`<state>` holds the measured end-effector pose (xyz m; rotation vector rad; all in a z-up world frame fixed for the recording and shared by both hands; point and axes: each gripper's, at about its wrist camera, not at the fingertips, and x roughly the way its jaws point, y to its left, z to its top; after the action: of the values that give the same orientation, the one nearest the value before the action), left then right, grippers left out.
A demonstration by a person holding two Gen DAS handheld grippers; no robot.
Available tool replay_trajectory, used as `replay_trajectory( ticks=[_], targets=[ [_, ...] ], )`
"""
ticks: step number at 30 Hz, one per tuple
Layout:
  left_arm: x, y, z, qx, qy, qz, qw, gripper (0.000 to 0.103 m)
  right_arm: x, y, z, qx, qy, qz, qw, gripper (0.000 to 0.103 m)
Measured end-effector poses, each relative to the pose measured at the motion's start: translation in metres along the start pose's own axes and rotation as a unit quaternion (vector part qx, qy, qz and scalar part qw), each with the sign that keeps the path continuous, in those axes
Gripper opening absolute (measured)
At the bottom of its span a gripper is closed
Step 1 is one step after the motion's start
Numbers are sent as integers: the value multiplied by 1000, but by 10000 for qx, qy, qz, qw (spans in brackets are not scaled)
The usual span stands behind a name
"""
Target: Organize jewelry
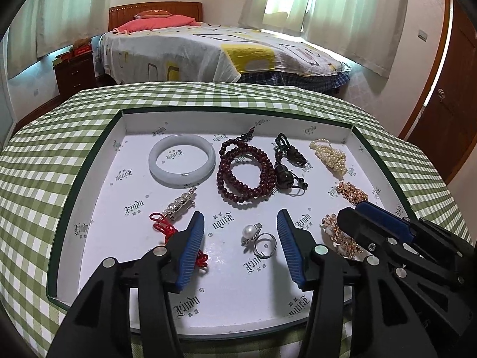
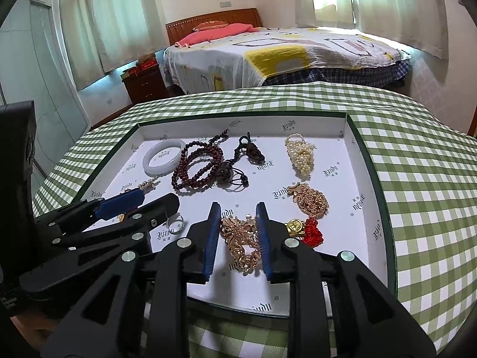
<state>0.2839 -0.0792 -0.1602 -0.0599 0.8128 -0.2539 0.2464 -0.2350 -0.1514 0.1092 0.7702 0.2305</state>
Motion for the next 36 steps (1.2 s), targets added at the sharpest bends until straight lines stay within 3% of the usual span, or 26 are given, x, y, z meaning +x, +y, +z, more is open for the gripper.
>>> replay_trajectory(
  ticks=[18,22,28,36],
  targets=[
    [-17,6,-3,-43,-181,252,9995,76,-27,-6,5,118,-229,-68,9996,63],
    [-28,5,-2,18,-252,291,9993,77,-39,-5,5,100,-306,-107,9994,64],
    [-61,2,-6,155,-511,446,9976,79,-70,2,-1,43,-456,-237,9987,66],
    [-136,0,-20,147,-988,508,9937,81,-134,16,-10,12,-722,-414,9965,73]
  ],
)
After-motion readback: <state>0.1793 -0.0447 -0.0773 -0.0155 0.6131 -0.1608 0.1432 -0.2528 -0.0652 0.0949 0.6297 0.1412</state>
